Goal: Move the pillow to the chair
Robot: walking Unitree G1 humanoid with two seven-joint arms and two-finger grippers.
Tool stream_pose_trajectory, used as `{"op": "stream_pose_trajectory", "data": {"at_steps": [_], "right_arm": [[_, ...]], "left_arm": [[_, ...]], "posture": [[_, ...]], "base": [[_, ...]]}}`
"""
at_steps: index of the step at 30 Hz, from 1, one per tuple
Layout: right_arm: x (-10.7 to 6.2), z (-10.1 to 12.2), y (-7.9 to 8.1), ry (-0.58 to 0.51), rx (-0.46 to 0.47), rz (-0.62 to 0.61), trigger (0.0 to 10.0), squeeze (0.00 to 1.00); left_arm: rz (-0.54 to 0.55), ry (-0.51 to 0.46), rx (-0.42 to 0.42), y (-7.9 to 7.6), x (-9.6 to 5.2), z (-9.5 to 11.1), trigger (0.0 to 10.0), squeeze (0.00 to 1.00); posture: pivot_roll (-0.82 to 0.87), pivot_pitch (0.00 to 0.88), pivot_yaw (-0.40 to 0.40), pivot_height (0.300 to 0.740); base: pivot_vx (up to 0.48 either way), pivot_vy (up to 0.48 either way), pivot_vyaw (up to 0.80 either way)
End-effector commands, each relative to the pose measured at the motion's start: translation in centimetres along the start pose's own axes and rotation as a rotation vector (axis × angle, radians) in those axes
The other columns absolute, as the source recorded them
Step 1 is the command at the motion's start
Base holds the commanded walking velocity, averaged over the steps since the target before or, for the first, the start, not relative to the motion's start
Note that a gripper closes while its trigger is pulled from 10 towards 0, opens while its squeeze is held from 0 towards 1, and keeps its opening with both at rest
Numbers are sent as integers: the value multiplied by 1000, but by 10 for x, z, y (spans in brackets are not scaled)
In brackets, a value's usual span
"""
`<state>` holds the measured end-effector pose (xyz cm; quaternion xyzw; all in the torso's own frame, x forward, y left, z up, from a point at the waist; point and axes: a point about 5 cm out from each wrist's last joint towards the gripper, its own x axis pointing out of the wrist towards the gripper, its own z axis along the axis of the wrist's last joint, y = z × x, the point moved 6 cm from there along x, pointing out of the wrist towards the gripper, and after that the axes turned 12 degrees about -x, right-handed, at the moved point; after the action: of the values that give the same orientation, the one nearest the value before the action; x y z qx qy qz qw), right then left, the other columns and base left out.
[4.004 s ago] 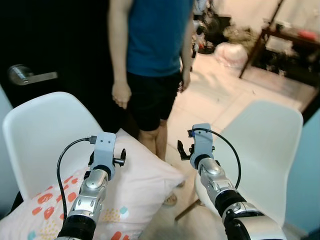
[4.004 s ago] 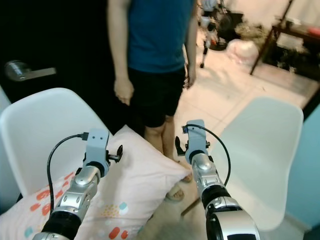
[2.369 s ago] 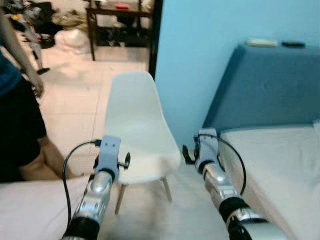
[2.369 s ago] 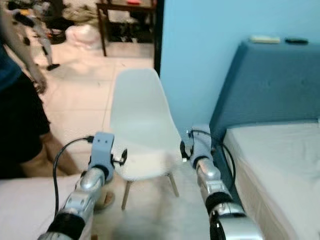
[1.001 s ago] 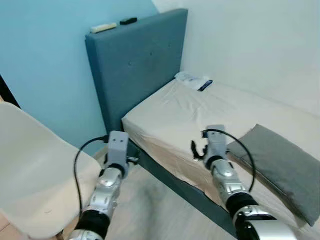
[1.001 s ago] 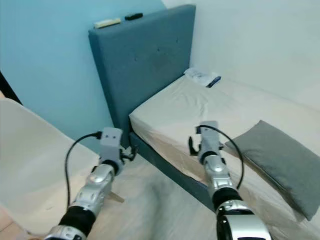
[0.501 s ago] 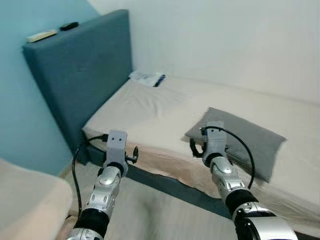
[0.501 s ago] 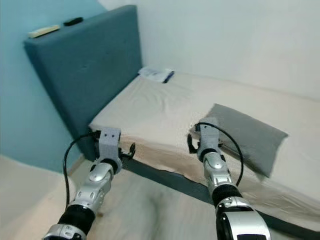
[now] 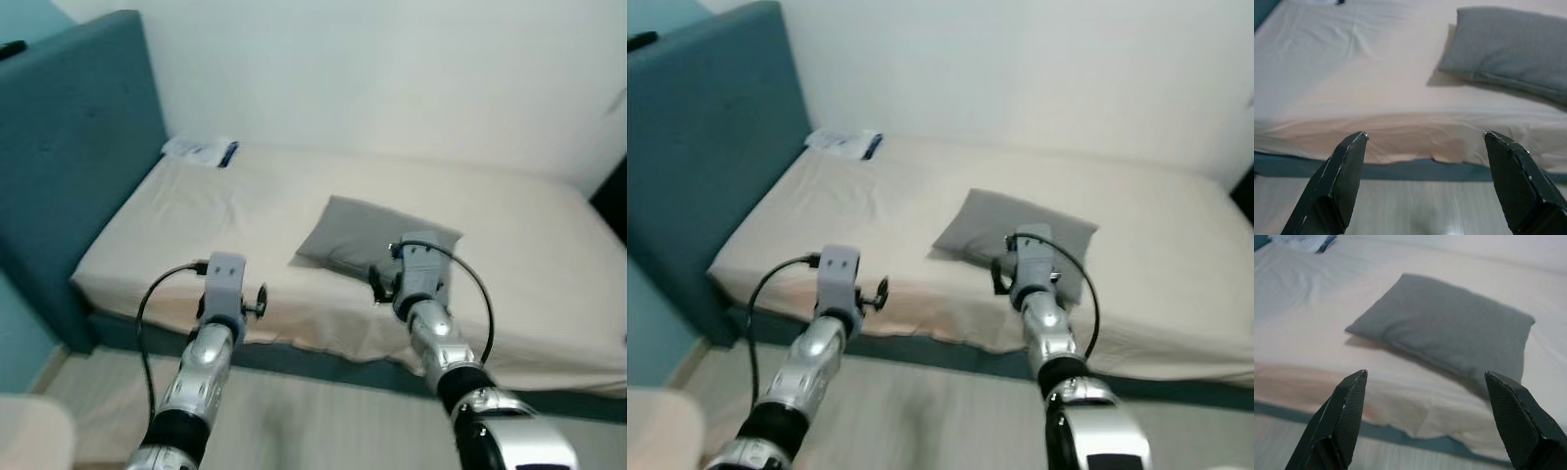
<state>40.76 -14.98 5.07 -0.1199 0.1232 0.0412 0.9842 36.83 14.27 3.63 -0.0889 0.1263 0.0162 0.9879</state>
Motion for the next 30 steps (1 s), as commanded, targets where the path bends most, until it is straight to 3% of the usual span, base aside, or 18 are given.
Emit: {"op": "stream_pose_trajectory", "data": {"at_steps": [1,10,17,22,30], "right_arm": [[-1,-5,-1,12,18,4,10000,0],[-2,-4,2,2,22,5,10000,0],[-2,-3,5,-6,14,14,10000,0],[-2,-3,1,-8,67,10,10000,0],[0,2,5,-17,35,21,10000,0]], "left_arm": [[25,2,-12,6,-4,-2,10000,0],[15,3,-24,5,-4,-4,10000,0],[-3,-23,-28,6,-4,3,10000,0],[-10,-50,-53,9,-5,9,10000,4],[-9,-57,-49,10,-7,11,10000,0]], "posture": [[32,0,-80,740],[22,0,-77,740],[13,0,-71,740],[12,0,-77,740],[21,0,-87,740]], "base": [[0,0,-800],[0,0,-777],[0,0,0],[442,0,0],[458,0,0]]}}
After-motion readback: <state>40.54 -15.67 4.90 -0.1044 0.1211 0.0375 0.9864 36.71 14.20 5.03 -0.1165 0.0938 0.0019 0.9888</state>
